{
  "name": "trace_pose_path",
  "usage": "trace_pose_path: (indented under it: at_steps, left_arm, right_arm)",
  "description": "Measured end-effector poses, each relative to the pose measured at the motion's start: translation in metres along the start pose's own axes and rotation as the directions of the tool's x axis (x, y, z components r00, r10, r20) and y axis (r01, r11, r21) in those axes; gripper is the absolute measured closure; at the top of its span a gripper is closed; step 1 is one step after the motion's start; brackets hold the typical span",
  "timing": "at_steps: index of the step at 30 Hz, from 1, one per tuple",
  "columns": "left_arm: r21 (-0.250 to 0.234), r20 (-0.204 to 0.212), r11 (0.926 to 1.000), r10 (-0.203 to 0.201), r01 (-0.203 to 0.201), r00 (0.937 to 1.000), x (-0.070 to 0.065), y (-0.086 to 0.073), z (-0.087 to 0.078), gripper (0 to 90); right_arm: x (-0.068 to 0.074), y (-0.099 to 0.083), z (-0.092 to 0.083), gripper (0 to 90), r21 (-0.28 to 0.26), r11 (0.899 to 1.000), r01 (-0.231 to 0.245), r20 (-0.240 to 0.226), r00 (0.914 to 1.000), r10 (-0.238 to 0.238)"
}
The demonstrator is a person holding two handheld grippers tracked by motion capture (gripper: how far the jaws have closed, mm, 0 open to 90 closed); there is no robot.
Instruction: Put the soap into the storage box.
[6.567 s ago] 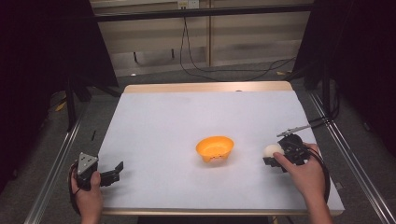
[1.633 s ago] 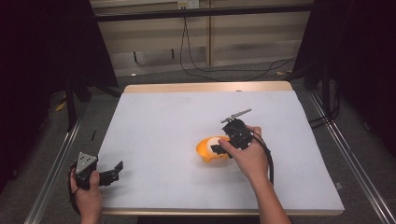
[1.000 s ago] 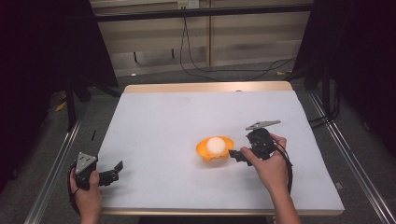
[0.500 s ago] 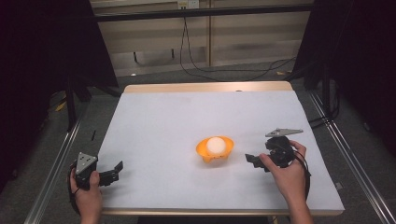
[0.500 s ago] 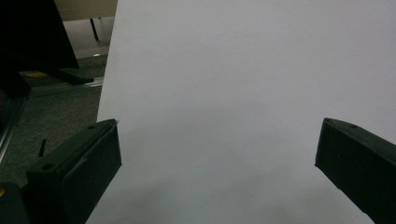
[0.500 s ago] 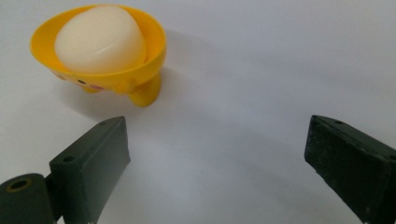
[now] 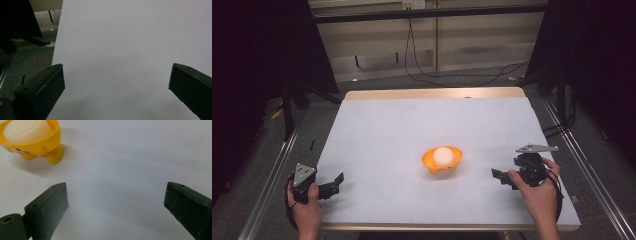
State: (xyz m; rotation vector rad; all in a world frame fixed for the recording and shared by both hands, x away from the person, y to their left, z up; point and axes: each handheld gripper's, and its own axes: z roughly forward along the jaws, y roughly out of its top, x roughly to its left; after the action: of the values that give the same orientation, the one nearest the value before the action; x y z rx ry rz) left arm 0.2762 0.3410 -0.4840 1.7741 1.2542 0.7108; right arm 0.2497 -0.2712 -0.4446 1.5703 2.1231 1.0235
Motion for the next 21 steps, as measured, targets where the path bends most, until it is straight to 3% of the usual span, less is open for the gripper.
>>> trace_pose_path:
  at_steps: [15, 21]
  left_arm:
    - [0.002, -0.004, 1.0000, 0.008, -0.008, 1.0000, -0.001, 0.000, 0.000, 0.3]
    - [-0.004, -0.002, 1.0000, 0.003, -0.003, 1.0000, -0.001, 0.000, 0.000, 0.3]
  right_arm:
    - [-0.030, -0.023, -0.021, 3.8, -0.020, 0.998, -0.056, 0.025, 0.9981, 0.057]
    - [-0.047, -0.035, -0.034, 3.2, -0.065, 0.995, -0.076, 0.031, 0.9965, 0.078]
